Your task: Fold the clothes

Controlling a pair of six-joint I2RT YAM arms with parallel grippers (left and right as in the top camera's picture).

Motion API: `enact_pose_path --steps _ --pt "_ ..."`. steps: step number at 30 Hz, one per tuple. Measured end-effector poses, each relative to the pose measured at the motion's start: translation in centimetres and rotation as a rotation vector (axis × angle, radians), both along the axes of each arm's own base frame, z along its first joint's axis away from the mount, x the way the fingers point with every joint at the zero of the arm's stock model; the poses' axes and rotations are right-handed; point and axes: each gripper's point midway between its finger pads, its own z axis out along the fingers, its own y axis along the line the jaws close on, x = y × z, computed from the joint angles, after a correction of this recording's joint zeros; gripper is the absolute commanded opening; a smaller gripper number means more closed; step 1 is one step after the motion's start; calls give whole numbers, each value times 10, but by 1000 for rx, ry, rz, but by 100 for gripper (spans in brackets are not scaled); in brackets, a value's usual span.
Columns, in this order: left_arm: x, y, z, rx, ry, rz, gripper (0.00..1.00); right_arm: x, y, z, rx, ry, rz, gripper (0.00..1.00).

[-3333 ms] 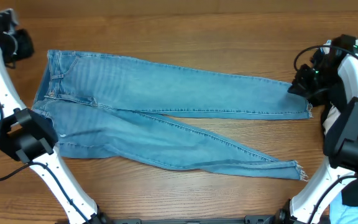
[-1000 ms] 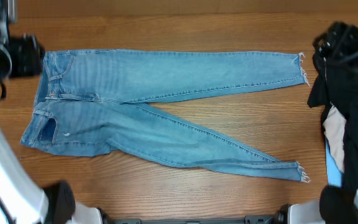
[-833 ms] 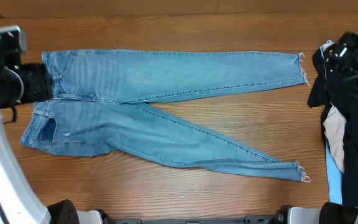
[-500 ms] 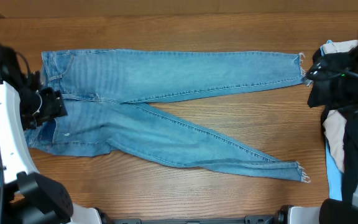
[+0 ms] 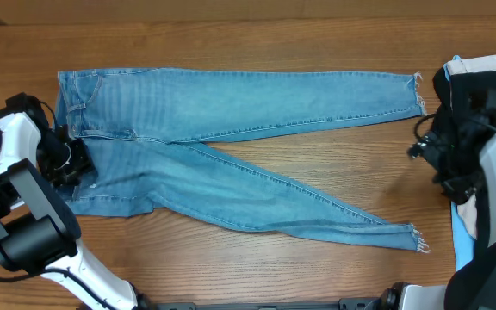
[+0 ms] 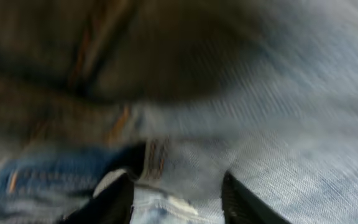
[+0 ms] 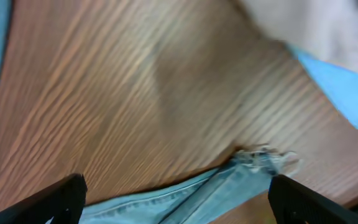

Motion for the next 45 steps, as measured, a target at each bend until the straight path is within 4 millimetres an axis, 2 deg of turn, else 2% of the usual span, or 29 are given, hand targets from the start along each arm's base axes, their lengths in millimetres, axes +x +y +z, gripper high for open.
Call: enact_pose_path --steps 4,9,12,16,21,22,26,28,31,34,40,45 --pt "0 5 -8 23 15 -7 36 -6 -17 0 -2 -1 -64 100" --pt "-5 8 -8 41 41 -11 38 -12 -21 -2 7 12 -84 99" --pt "-10 17 -7 78 63 3 40 -23 -22 -12 23 44 -104 95" --pt "-10 43 -8 124 29 96 38 -45 -14 -30 90 107 -128 87" --pt "-25 77 -7 138 7 220 37 -61 12 -39 209 150 -72 75" --pt "-26 81 -7 135 -1 241 37 -64 17 -40 231 159 -62 75" --pt "-32 92 -8 115 -22 297 43 -80 33 -51 303 200 -49 63" --pt "-33 94 -8 110 -26 306 49 -82 41 -54 341 196 -51 61" --pt "-29 96 -8 116 -48 307 50 -83 50 -59 385 192 -70 59" --pt "-25 99 -7 123 -64 308 52 -75 53 -68 388 148 -67 42" --pt "-25 98 -7 122 -64 307 52 -69 59 -83 384 111 -57 39" --pt "-25 98 -7 122 -64 307 52 -71 58 -89 370 115 -81 41"
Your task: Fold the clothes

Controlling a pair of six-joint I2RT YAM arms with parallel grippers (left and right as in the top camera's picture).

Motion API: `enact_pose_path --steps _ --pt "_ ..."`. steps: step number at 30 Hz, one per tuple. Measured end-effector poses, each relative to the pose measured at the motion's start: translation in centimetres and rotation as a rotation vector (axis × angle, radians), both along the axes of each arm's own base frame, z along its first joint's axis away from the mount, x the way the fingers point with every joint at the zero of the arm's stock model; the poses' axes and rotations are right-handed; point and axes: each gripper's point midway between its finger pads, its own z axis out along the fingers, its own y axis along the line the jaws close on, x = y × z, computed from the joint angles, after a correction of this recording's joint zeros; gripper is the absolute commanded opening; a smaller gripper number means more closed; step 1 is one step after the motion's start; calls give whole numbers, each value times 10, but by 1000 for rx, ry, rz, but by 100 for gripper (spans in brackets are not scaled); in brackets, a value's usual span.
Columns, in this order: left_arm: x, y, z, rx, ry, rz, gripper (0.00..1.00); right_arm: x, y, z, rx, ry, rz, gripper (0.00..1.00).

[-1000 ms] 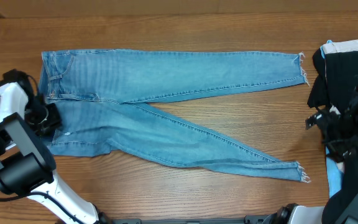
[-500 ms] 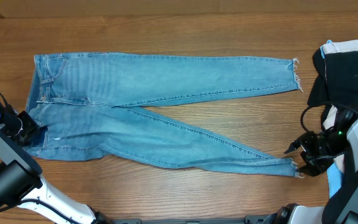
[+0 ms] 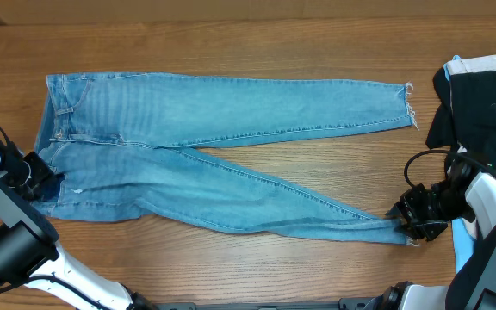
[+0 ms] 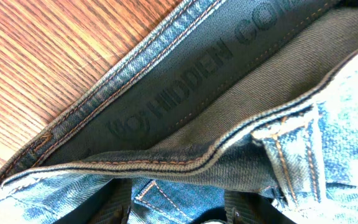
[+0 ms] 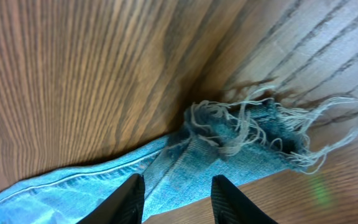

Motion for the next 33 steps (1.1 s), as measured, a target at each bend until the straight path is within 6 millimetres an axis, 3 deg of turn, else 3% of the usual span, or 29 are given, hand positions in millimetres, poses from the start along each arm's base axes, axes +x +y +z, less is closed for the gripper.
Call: enact_pose_path --steps 4,6,8,9,14,21,23,24,27,29,33 --pt "0 0 0 -1 1 0 52 7 -7 -4 -35 -22 -14 39" --pt "0 0 0 -2 2 0 52 8 -8 -8 -45 -26 -30 27" --pt "-1 -1 0 -5 3 0 52 7 -8 -14 -53 -28 -47 8" --pt "-1 -1 0 -6 3 0 52 6 -8 -16 -56 -27 -52 4" --pt "-1 -2 0 -8 5 0 51 21 -13 -12 -64 -92 -37 4" --pt "-1 -2 0 -8 5 0 51 85 -43 35 -156 -320 56 4" --pt "-1 -2 0 -8 5 0 52 90 -33 40 -104 -366 94 15" --pt "-1 -2 0 -8 5 0 52 92 -26 43 -72 -393 123 32" --pt "-1 -2 0 -9 5 0 54 97 11 51 30 -474 275 52" --pt "-2 -2 0 -10 6 0 54 100 38 52 62 -515 400 58" --pt "-2 -3 0 -13 5 0 56 90 91 40 101 -527 615 60"
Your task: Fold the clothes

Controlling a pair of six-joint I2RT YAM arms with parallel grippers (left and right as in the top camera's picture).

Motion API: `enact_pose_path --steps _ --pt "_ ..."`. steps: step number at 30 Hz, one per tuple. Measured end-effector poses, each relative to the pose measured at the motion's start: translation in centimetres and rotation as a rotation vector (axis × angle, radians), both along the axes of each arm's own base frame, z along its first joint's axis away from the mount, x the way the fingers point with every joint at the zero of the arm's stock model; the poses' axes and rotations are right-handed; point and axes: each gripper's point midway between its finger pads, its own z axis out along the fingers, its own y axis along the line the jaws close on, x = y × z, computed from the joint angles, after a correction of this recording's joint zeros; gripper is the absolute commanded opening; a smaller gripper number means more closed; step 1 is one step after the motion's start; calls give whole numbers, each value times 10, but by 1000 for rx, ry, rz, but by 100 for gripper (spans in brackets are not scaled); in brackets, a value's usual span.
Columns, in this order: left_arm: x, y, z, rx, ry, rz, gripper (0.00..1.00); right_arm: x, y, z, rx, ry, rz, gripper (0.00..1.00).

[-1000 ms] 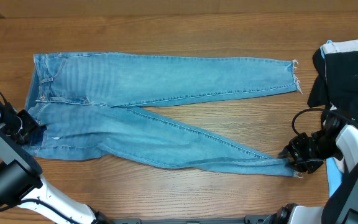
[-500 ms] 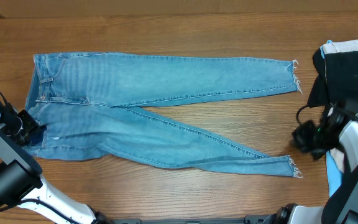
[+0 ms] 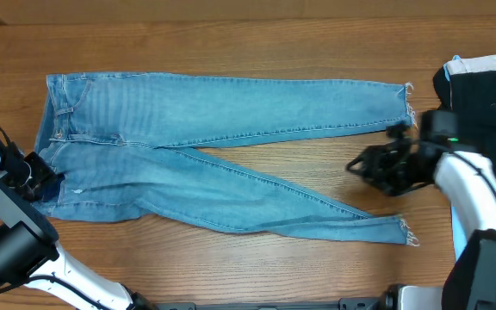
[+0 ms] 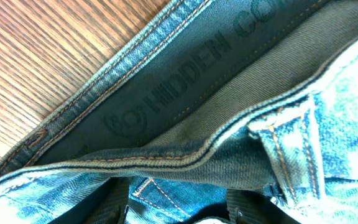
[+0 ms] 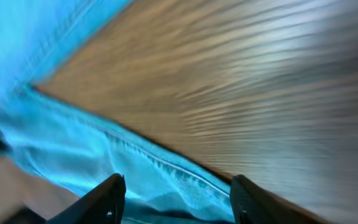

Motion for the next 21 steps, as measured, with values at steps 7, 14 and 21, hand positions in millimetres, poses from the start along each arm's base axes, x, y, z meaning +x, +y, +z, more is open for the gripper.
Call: enact_pose_path --steps 7,14,21 --pt "0 -1 0 -5 -2 0 57 -18 38 -34 -114 0 196 68" --pt "0 -2 0 -11 0 0 58 -39 43 -61 -118 125 217 50" --pt "-1 -3 0 -15 0 0 58 -42 44 -60 -106 140 218 61"
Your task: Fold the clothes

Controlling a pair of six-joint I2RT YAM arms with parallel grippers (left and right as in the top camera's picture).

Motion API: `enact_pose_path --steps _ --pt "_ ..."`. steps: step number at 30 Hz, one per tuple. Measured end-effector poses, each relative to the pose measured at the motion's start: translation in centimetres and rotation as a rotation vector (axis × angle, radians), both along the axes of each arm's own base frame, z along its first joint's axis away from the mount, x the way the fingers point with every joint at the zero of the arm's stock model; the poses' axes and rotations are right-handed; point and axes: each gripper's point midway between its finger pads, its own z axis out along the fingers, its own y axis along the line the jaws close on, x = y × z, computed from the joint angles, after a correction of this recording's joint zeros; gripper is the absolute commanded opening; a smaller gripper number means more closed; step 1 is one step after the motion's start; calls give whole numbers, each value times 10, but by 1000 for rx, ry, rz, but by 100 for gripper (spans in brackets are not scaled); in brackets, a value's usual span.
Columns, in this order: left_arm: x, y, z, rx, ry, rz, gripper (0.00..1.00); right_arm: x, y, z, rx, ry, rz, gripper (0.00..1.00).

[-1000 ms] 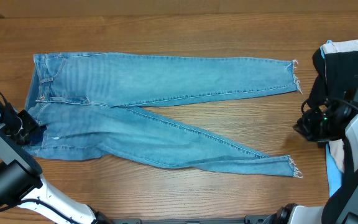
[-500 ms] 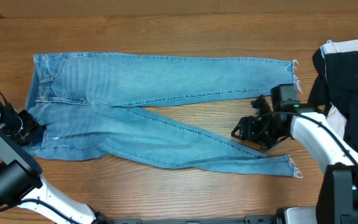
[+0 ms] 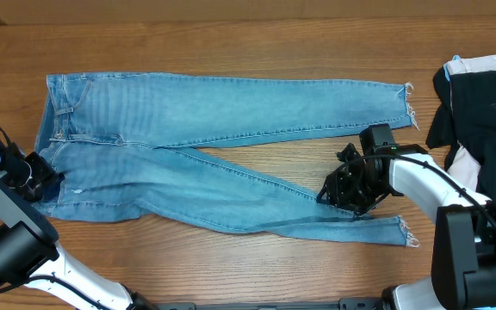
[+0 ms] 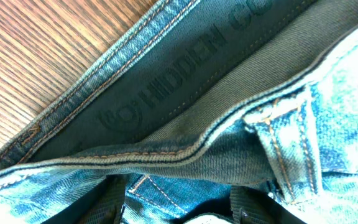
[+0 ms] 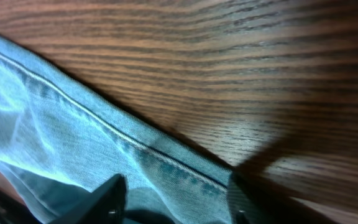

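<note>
Light blue jeans [image 3: 222,112] lie flat on the wooden table [image 3: 231,34], waist to the left and legs spread apart to the right. At the waist's lower left corner, my left gripper [image 3: 40,176] is shut on the waistband [image 4: 166,81], whose dark inside with lettering shows; denim sits between its fingers [image 4: 114,202]. My right gripper [image 3: 341,194] is down on the upper seam edge of the lower leg [image 5: 73,130], short of the frayed hem [image 3: 406,231]. It is open, its fingers [image 5: 110,196] straddling the denim.
A black garment [image 3: 480,103] lies at the right edge of the table on a pile with white cloth [image 3: 489,62] behind it. Bare wood [image 3: 300,155] shows between the two legs.
My right gripper has moved from above the bare wood between the legs, left and down onto the lower leg's upper edge. The left gripper and the jeans have not moved.
First my left gripper was on the waist and the right was open near the clothes pile. Then the jeans lay further left, with the right gripper at the lower leg's frayed hem. It then left the hem on the table and now rests on the leg.
</note>
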Motion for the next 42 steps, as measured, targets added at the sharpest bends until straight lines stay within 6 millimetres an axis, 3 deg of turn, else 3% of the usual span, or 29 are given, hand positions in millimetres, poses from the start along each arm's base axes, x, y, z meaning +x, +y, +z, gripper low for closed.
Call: enact_pose_path --steps 6,9,13,20,22,26,28,31,39,41,42 --pt "-1 -1 0 -2 2 0 58 2 -4 -5 -31 1 -40 25" --pt "-1 -1 0 -3 3 0 58 7 -8 -10 -62 20 -116 15" --pt "-1 -1 0 -5 5 0 58 15 -9 -13 -75 25 -192 12" --pt "-1 -1 3 -7 7 0 58 78 -29 -12 -166 -183 -336 9" --pt "1 1 6 -3 3 0 59 90 -40 -11 -195 -212 -383 11" --pt "5 4 16 3 -5 0 59 95 -58 -7 -191 -183 -391 33" --pt "9 7 23 8 -15 0 60 85 -57 -3 -149 -130 -325 49" --pt "17 12 34 20 -44 0 60 70 -39 7 -63 -75 -209 62" --pt "24 12 42 7 -71 -2 61 34 36 11 3 -61 117 67" --pt "24 11 42 4 -71 -1 61 21 47 6 -20 -50 176 59" --pt "24 11 42 2 -71 -1 61 16 48 3 -33 -44 196 48"
